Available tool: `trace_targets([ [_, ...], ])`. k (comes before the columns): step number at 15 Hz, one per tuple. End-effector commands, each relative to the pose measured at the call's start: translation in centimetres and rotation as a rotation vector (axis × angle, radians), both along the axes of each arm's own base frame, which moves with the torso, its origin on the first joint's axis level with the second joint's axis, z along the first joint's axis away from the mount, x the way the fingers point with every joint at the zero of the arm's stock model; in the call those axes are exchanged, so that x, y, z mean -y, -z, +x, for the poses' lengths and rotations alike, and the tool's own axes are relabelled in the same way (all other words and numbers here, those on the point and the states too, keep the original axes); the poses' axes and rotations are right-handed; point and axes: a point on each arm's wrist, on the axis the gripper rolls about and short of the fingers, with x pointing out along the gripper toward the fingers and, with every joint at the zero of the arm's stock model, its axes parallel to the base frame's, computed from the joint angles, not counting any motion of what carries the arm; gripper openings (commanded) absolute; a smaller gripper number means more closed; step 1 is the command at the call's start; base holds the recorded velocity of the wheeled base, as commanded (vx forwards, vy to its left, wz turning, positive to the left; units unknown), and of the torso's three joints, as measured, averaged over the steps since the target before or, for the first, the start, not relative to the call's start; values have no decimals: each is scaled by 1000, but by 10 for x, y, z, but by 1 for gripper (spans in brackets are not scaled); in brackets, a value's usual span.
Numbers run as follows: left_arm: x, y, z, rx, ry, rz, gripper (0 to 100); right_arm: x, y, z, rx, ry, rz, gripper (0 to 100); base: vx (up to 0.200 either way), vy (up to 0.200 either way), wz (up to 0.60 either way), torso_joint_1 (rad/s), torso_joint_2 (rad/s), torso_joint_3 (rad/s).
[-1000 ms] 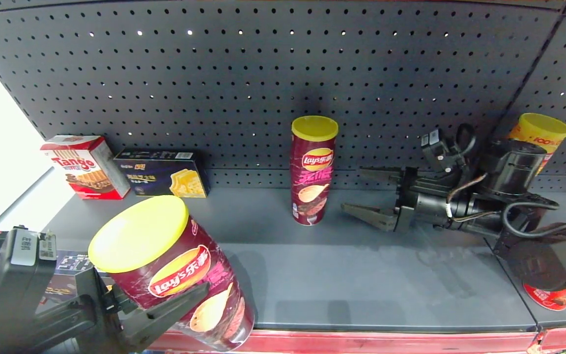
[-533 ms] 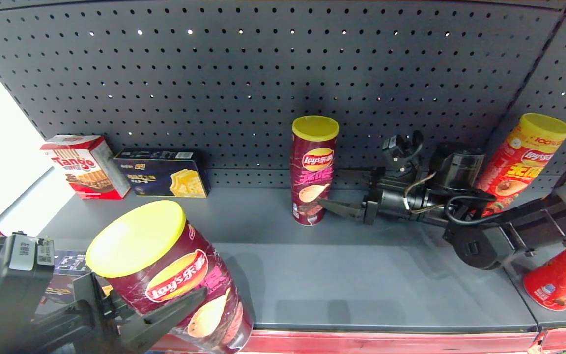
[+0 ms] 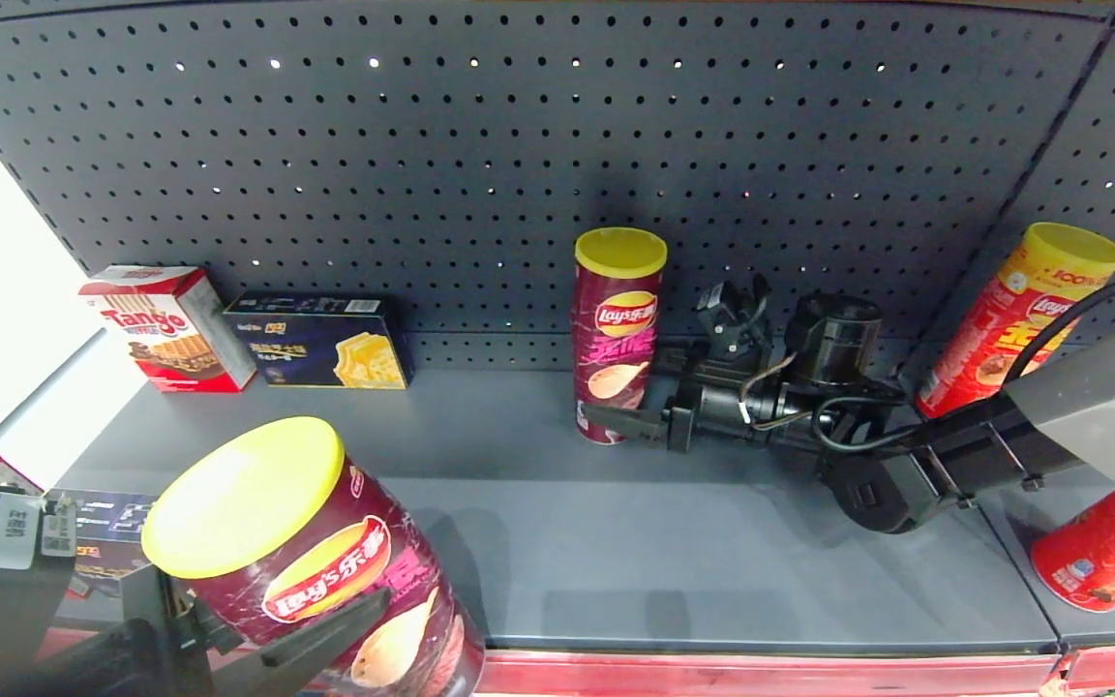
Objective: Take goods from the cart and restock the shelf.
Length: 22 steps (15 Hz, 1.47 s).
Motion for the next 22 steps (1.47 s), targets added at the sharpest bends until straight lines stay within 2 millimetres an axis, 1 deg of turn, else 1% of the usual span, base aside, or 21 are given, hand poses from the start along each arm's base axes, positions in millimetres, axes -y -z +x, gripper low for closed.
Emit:
trace_targets([
  [1, -2, -1, -1, 8, -3, -7, 0, -12, 2, 7, 1, 35, 8, 100, 0, 0, 0, 0, 0, 0],
  [2, -2, -1, -1, 8, -3, -7, 0, -14, 2, 10, 5, 37, 12, 100, 0, 0, 0, 0, 0, 0],
  [3, -1, -1, -2, 8, -1, -7, 0, -16, 5, 12, 2, 43, 11, 0, 0, 0, 0, 0, 0, 0],
  [5, -1, -2, -1, 10, -1, -7, 0, -17, 8, 14, 0, 75, 12, 0, 0, 0, 0, 0, 0, 0],
  [11, -1, -1, -1, 8, -3, -7, 0, -17, 5, 11, -2, 102, 14, 0, 0, 0, 0, 0, 0, 0],
  [12, -1, -2, -1, 10, -3, -7, 0, -17, 3, 10, 5, 103, 17, 0, 0, 0, 0, 0, 0, 0],
  [14, -1, -1, -1, 9, -3, -6, 0, -13, -10, 3, 24, 102, 29, 0, 0, 0, 0, 0, 0, 0],
  [17, -1, -1, -1, 8, -3, -7, 0, -4, -32, -21, 45, 82, 41, 0, 0, 0, 0, 0, 0, 0],
  [18, -1, -1, -1, 8, -3, -7, 0, 3, -39, -33, 49, 76, 42, 0, 0, 0, 0, 0, 0, 0],
  [19, -1, -1, -1, 5, -3, -6, 0, 9, -43, -46, 49, 59, 41, 0, 0, 0, 0, 0, 0, 0],
  [22, -1, -1, 0, 4, -3, -5, 0, 22, -40, -90, 26, 4, 14, 0, 0, 0, 0, 0, 0, 0],
])
